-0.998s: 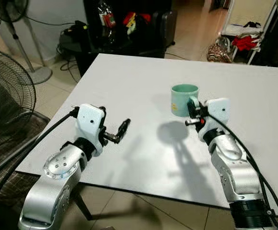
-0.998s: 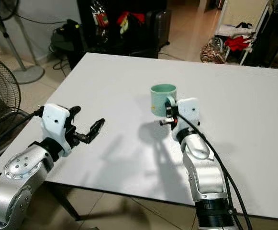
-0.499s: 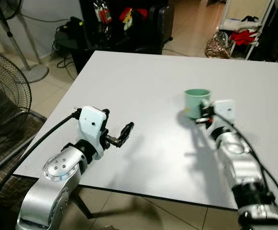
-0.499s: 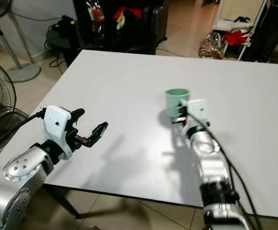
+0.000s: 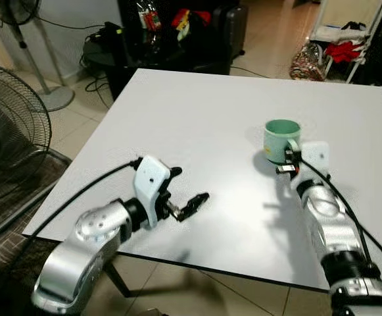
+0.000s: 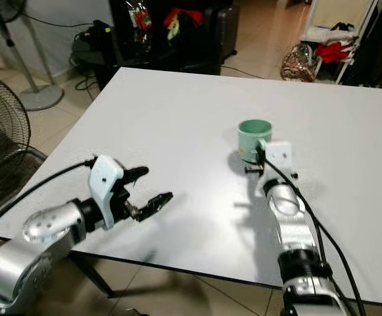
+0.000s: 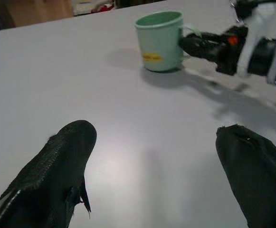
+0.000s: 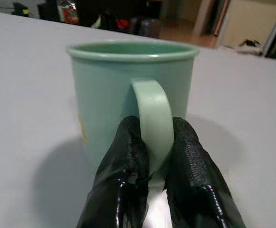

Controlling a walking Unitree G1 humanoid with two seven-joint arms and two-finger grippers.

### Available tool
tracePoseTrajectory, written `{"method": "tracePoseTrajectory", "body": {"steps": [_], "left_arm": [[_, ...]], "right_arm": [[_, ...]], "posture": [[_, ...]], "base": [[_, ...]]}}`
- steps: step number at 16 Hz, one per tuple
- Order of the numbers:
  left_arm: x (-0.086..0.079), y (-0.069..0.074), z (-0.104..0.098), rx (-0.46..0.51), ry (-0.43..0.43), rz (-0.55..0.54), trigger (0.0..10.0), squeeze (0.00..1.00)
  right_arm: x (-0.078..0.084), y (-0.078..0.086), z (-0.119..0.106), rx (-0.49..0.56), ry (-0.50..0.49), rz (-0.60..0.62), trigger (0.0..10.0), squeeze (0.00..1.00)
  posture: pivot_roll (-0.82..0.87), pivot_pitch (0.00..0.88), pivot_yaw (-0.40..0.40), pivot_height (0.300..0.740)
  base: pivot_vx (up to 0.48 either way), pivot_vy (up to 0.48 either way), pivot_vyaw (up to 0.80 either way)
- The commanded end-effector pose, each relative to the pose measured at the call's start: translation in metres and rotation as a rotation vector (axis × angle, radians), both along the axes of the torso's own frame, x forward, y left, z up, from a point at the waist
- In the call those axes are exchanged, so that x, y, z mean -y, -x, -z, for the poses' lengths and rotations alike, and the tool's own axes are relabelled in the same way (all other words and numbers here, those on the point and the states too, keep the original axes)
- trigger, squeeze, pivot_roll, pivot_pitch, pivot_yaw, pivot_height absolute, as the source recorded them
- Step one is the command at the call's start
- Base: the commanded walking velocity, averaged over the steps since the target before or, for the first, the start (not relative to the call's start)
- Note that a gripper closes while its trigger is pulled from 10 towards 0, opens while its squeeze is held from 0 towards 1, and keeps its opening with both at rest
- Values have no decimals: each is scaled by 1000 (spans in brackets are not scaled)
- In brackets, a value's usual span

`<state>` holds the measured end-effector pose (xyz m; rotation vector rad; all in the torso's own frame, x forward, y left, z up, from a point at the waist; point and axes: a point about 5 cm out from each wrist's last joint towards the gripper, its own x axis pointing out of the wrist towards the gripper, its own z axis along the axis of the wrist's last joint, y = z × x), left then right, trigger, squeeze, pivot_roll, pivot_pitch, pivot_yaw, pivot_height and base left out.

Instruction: Setting the table

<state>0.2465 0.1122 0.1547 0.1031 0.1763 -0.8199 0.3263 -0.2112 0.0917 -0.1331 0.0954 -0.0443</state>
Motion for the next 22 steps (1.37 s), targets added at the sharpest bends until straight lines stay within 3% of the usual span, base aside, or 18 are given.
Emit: {"method": "tracePoseTrajectory", "body": {"steps": [1, 9, 15, 22], "left_arm": [[-3, -2, -4, 21, -1, 12, 10000, 0], [1, -3, -9, 30, 27, 92, 10000, 0], [4, -1, -6, 8, 40, 131, 10000, 0], [3, 1, -5, -20, 56, 152, 10000, 0]], "right_arm": [[7, 9, 10, -38, -23, 45, 10000, 0], [15, 30, 4, -15, -51, 128, 10000, 0], [15, 35, 7, -53, -130, 150, 10000, 0], [17, 38, 12, -68, -143, 184, 10000, 0]], "posture": [[-28, 56, 69, 740], [-47, 47, 77, 740], [-56, 31, 80, 740], [-49, 26, 94, 740]], "base": [[0, 0, 0], [0, 0, 0], [0, 0, 0], [0, 0, 0]]}}
